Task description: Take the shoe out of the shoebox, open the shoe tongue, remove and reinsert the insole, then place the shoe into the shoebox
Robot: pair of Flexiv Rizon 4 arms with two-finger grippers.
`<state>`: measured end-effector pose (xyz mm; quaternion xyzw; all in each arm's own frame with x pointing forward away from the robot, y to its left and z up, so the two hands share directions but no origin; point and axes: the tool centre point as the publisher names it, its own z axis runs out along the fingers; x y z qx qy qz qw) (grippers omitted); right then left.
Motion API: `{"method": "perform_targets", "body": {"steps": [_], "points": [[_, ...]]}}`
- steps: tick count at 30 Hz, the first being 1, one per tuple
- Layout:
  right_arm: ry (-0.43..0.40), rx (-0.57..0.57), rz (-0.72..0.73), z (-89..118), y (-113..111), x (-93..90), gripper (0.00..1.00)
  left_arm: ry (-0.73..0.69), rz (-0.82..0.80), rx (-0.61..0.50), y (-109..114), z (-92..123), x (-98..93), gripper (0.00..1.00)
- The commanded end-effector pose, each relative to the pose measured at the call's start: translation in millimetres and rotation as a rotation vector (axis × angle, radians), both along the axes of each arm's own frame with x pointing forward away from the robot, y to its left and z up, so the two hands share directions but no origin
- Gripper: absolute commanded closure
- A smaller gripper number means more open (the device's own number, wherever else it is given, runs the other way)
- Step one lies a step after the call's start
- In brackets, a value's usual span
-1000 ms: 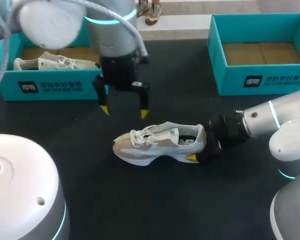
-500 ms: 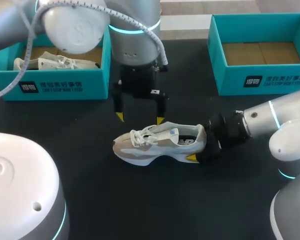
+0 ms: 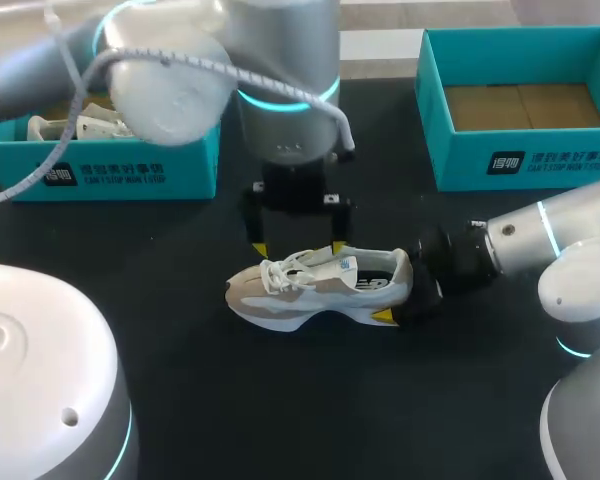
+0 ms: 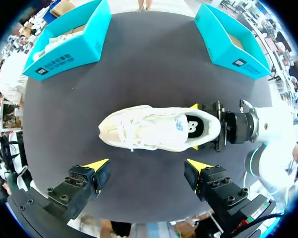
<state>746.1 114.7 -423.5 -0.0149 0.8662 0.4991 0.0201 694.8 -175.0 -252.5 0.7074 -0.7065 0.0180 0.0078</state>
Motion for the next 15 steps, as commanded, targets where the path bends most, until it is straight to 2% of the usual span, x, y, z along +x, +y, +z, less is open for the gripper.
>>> {"method": "perform_targets", "body": {"steps": [1, 9, 15], "points": [[-0.001, -0.002, -0.002, -3.9, 4.2, -2.3, 1.00, 0.005, 0.006, 0.016, -20.2, -21.5, 7.7, 0.00], [-0.001, -0.002, -0.002, -3.9, 4.2, -2.3, 1.00, -0.019, -0.029, 0.068, -47.8, -40.6, 18.0, 0.00], [-0.001, -0.002, -0.002, -3.9, 4.2, -2.3, 1.00, -0.038, -0.052, 0.097, -59.1, -53.7, 20.7, 0.00]]}}
